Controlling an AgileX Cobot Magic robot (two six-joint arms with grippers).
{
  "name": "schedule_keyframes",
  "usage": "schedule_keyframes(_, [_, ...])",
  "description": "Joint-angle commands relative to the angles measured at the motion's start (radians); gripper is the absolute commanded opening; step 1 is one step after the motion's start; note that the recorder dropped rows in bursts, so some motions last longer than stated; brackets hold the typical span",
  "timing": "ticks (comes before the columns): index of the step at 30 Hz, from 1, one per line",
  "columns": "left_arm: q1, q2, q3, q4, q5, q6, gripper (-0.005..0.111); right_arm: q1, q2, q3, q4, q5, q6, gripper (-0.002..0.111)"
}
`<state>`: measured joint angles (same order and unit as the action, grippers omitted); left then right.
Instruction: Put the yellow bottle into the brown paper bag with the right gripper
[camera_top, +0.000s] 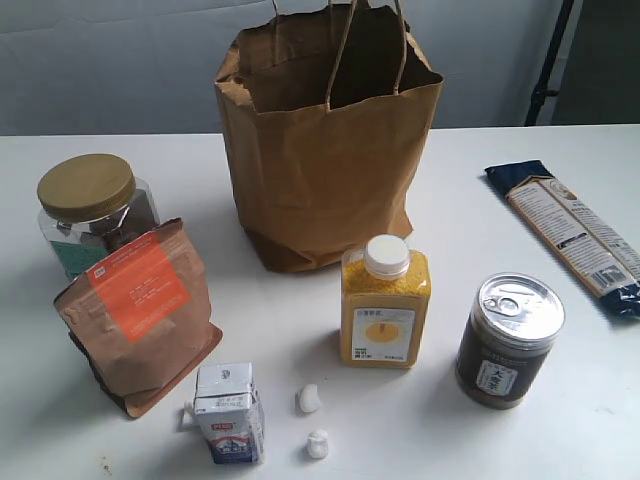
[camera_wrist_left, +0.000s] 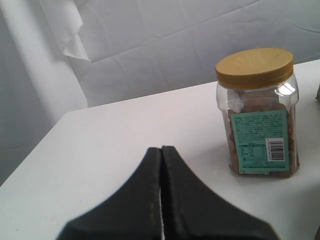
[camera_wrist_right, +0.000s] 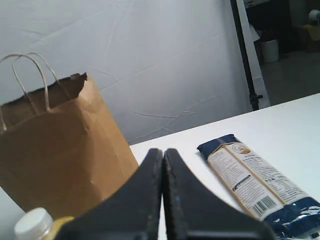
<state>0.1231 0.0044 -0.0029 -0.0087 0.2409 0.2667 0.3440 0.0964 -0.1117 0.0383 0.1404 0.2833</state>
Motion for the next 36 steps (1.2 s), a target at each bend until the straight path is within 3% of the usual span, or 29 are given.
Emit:
schedule_keyframes(1, [-0.006, -0.004, 0.003, 0.000, -0.009, -0.002, 0.000, -0.003, 0.159, -0.136, -0.083, 0.058, 0.142, 0.000])
schedule_keyframes(4, [-0.006, -0.004, 0.003, 0.000, -0.009, -0.002, 0.000, 0.022, 0.261, -0.207, -0.128, 0.092, 0.146, 0.000])
schedule_keyframes(8, [-0.006, -0.004, 0.003, 0.000, -0.009, -0.002, 0.000, 0.222, 0.463, -0.386, -0.182, 0.359, 0.115, 0.000])
schedule_keyframes(11, [-0.006, -0.004, 0.003, 0.000, -0.009, -0.002, 0.000, 0.443, 0.651, -0.520, -0.111, 0.504, -0.087, 0.000])
schedule_keyframes(14, [-0.006, -0.004, 0.003, 0.000, -0.009, -0.002, 0.000, 0.554, 0.843, -0.682, -0.029, 0.666, -0.315, 0.003])
schedule_keyframes(17, [-0.006, -0.004, 0.003, 0.000, -0.009, -0.002, 0.000, 0.565, 1.022, -0.829, -0.023, 0.803, -0.414, 0.032])
schedule_keyframes(19, [-0.006, -0.004, 0.003, 0.000, -0.009, -0.002, 0.000, 0.565, 1.138, -0.906, -0.023, 0.871, -0.440, 0.064])
schedule_keyframes(21, [-0.006, -0.004, 0.003, 0.000, -0.009, -0.002, 0.000, 0.565, 1.227, -0.958, -0.025, 0.882, -0.461, 0.080])
schedule_keyframes(36, [-0.006, -0.004, 0.003, 0.000, -0.009, -0.002, 0.000, 0.565, 1.624, -1.085, -0.031, 0.704, -0.662, 0.083])
